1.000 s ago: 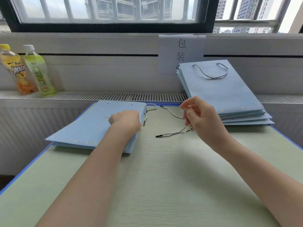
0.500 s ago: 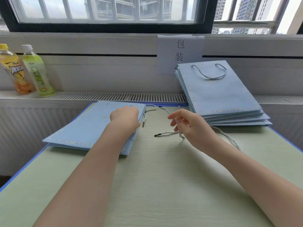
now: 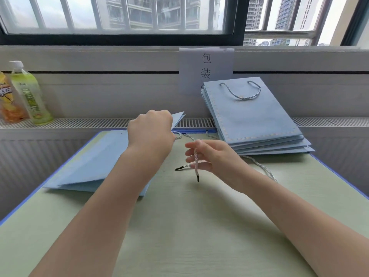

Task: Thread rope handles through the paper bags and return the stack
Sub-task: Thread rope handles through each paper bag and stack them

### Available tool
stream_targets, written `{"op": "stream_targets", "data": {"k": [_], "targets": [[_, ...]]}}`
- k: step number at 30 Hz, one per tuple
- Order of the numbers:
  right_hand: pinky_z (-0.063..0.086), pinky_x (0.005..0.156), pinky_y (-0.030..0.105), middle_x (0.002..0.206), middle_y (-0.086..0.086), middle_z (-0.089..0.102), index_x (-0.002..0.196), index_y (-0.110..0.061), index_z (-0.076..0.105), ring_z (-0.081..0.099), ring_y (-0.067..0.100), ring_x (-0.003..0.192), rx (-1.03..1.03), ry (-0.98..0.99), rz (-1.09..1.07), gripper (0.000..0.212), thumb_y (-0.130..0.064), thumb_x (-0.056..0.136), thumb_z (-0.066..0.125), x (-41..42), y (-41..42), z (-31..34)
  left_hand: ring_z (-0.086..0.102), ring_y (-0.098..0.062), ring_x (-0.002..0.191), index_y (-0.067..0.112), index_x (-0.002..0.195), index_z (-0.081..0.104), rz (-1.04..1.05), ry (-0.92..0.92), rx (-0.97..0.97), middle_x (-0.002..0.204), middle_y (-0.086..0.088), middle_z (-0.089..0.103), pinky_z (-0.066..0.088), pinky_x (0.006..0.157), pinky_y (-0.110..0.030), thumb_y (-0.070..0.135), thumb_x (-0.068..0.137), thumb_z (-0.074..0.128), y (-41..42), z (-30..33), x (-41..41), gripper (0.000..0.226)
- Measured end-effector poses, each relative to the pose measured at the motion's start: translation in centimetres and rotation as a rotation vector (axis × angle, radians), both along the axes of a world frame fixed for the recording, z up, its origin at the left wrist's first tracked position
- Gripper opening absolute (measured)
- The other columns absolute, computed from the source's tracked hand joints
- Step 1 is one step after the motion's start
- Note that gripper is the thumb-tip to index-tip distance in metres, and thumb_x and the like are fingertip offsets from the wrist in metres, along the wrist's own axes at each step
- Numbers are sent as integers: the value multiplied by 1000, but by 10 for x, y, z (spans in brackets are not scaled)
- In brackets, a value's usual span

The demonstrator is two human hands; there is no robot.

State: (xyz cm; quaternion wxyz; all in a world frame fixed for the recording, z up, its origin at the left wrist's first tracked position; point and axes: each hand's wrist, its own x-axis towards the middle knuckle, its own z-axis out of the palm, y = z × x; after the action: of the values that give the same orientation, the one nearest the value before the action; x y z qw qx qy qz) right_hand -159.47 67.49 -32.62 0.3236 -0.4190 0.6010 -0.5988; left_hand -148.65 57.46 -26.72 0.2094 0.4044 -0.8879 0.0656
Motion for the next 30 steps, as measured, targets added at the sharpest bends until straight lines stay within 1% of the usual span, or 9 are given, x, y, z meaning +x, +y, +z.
{"op": "stream_targets", "data": {"k": [3, 7, 13, 18, 22, 24, 26, 28, 30], "targets": [[54, 87, 38, 93, 17, 65, 106, 7, 60, 65, 25, 85, -39, -256, 37, 42, -30, 100, 41, 0, -2, 3, 58, -27, 92, 21, 103, 61, -138, -77, 113, 102, -2, 61, 37, 71, -29, 24, 85, 60, 16, -5, -9, 19], [57, 77, 29, 84, 12, 64, 99, 6, 64, 63, 17, 71, 68, -154, -15, 37, -28, 97, 51, 7, -7, -7, 63, -24, 84, 19, 95, 66, -231, -172, 349, 89, -2, 67, 46, 70, -30, 19, 86, 57, 10, -12, -11, 13], [57, 65, 21, 84, 14, 64, 96, 8, 63, 65, 15, 66, 53, -108, -61, 16, -2, 93, 51, 9, -5, -1, 65, -22, 92, 26, 81, 58, -215, 217, 544, 83, 2, 71, 52, 84, -36, 6, 84, 44, -12, -15, -12, 25], [52, 54, 25, 76, 4, 67, 88, -2, 63, 65, 17, 62, 37, 13, -180, 21, -3, 90, 41, -1, 8, 21, 40, -34, 121, 15, 133, 41, 17, 399, 278, 128, -13, 48, 37, 91, -42, 21, 93, 47, -29, -28, -12, 41], [43, 63, 29, 77, 5, 58, 86, -8, 58, 53, 19, 69, 63, 354, -428, 15, -9, 90, 43, -31, 20, 32, 36, -36, 129, 8, 142, 29, 120, 647, 460, 141, -18, 37, 32, 101, -47, 34, 95, 47, -58, -42, -11, 56], [41, 64, 28, 81, 4, 59, 93, -7, 59, 53, 17, 71, 78, 440, -457, 15, -10, 90, 44, -40, 23, 33, 48, -33, 121, 4, 134, 40, 39, 792, 651, 134, -16, 49, 41, 100, -44, 36, 94, 50, -70, -48, -13, 53], [40, 61, 26, 80, 2, 59, 97, -6, 58, 51, 14, 67, 85, 501, -456, 15, -11, 91, 45, -44, 25, 32, 64, -26, 94, 2, 117, 53, -77, 956, 832, 113, -13, 63, 53, 81, -37, 34, 95, 52, -70, -52, -14, 39], [38, 58, 25, 75, -1, 56, 94, -10, 56, 49, 11, 64, 83, 587, -471, 11, -13, 93, 45, -48, 26, 31, 64, -17, 70, 2, 108, 59, -181, 1095, 979, 96, -11, 66, 54, 62, -28, 28, 97, 52, -68, -54, -15, 29], [35, 62, 28, 79, -2, 56, 93, -13, 55, 51, 16, 71, 108, 728, -527, 11, -16, 94, 45, -55, 26, 27, 63, -18, 70, 1, 112, 57, -227, 1211, 1067, 97, -13, 65, 55, 56, -26, 22, 98, 51, -66, -54, -14, 27]]}}
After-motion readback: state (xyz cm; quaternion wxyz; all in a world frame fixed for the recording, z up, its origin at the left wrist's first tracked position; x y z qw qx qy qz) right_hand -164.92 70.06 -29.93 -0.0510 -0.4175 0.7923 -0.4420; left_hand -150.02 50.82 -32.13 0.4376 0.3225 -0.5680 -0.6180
